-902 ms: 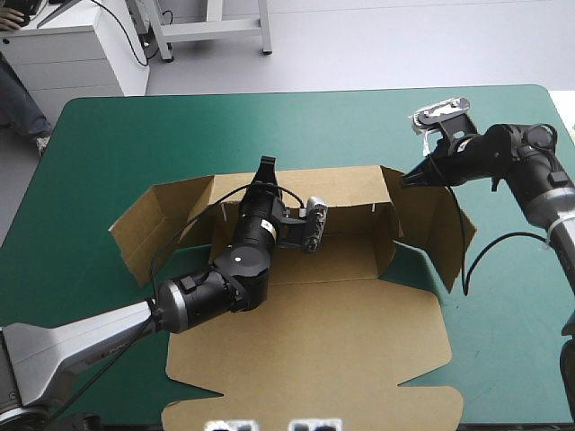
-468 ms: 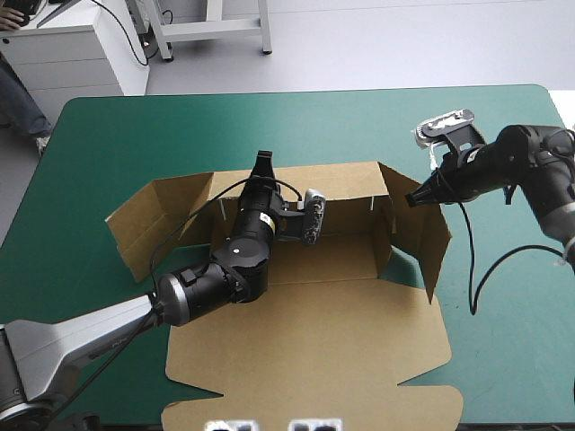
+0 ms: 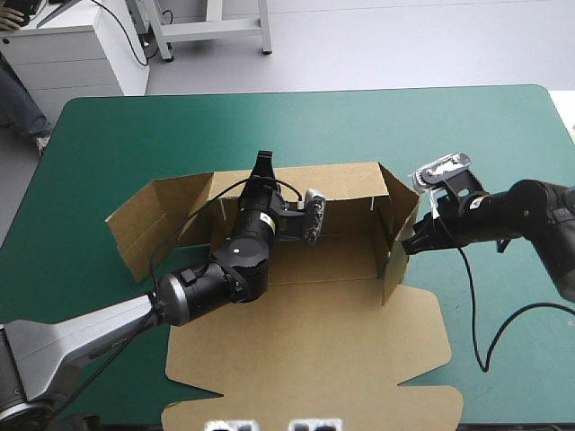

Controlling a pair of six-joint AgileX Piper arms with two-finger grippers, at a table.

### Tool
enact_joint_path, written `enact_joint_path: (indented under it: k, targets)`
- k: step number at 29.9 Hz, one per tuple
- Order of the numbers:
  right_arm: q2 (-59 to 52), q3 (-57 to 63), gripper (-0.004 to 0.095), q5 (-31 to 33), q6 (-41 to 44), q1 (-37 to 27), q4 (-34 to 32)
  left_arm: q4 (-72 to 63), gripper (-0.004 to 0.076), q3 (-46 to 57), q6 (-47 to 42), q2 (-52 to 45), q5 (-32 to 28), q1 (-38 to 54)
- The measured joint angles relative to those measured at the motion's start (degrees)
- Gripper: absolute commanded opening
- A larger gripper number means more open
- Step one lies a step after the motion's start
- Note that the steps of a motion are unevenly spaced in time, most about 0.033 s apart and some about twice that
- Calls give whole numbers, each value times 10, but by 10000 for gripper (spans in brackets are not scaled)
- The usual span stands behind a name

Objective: Fold the box

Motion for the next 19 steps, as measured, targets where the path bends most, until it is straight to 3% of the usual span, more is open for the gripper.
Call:
enact_joint_path:
  k: [3,7,19]
  targets:
    - [-26,44,-12,-51,-33,0,17,0,-8,0,-1,0,-1,0]
    - [-35,60,-12,-103,-14,0,-15,0,-8,0,-1,0,-1,0]
    - [-13,-4,-14,-169,64,0,-127,0,-8,0,-1,0,-1,0]
